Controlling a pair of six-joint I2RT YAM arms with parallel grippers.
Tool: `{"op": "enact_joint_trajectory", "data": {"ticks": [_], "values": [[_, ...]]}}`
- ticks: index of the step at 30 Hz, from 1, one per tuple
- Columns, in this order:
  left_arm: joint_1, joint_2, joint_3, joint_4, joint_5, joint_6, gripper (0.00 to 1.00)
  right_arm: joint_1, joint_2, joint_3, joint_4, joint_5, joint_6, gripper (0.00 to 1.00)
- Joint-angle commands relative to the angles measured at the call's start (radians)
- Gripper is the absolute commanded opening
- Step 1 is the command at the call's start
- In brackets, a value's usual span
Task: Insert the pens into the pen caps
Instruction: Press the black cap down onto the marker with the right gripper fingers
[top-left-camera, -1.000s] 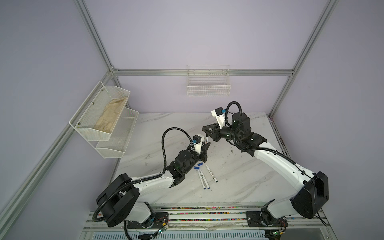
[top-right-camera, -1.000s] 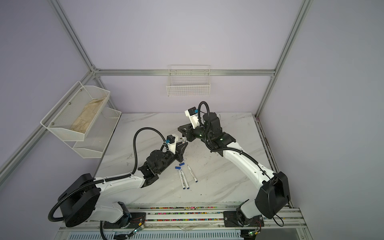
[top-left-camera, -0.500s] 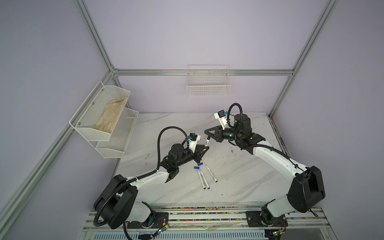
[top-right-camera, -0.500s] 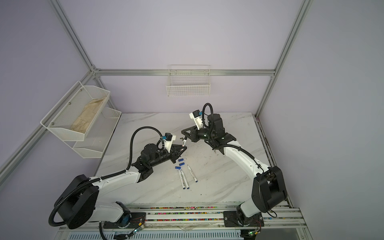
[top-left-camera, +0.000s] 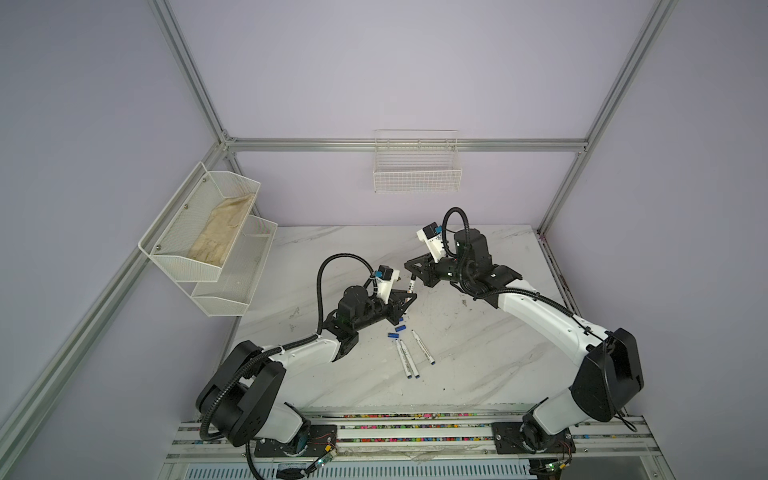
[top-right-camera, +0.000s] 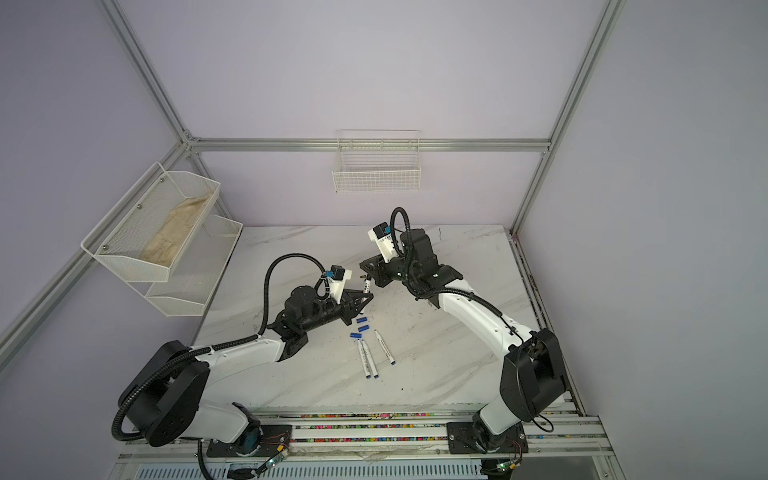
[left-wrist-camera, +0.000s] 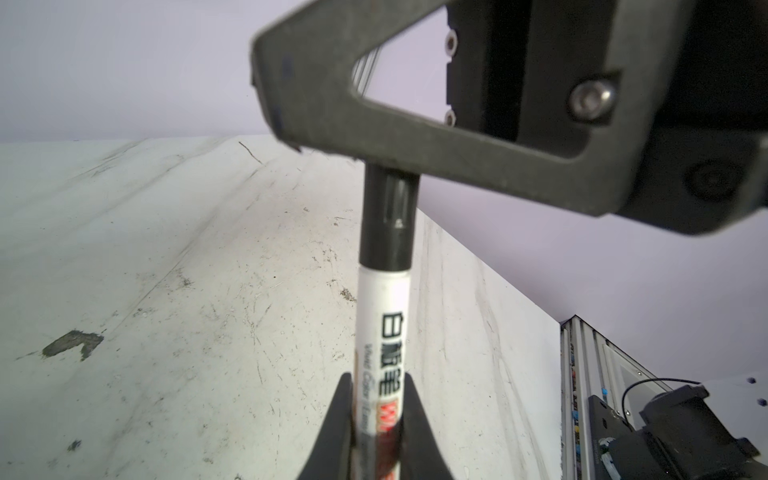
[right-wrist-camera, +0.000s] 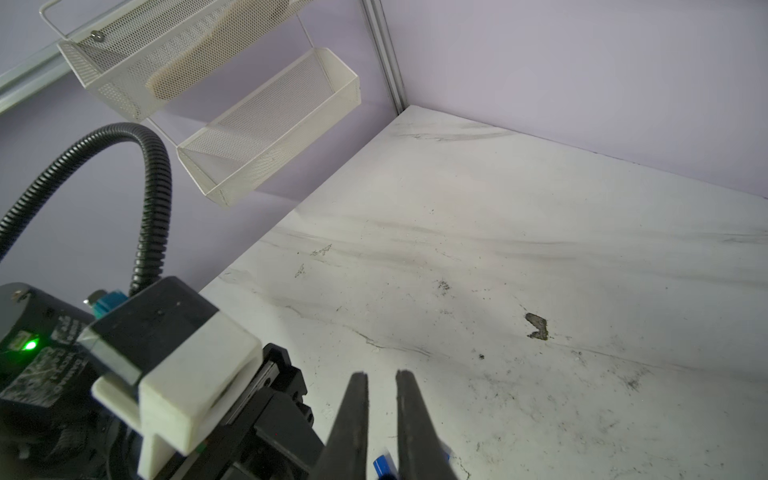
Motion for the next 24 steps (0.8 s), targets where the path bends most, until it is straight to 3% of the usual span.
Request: {"op": "enact_joint_trajectory", "data": {"ticks": [1, 14, 19, 24], "values": [[0.068, -0.049, 0.177, 0.409, -0.428, -0.067, 0.00, 0.080, 0.052, -0.075, -0.426, -0.013, -0.090, 0.00], [0.074, -0.073, 0.191, 0.325, -0.697, 0.014, 0.00, 0.141, 0.097, -0.081, -0.469, 0.104, -0.104, 0.00], [0.091, -0.101, 0.167, 0.348, -0.660, 0.014, 0.00, 0.091, 0.091, -0.060, -0.456, 0.051, -0.079, 0.00], [0.127, -0.115, 0.134, 0.422, -0.502, -0.059, 0.00, 0.082, 0.096, -0.065, -0.457, -0.031, -0.083, 0.00]]}}
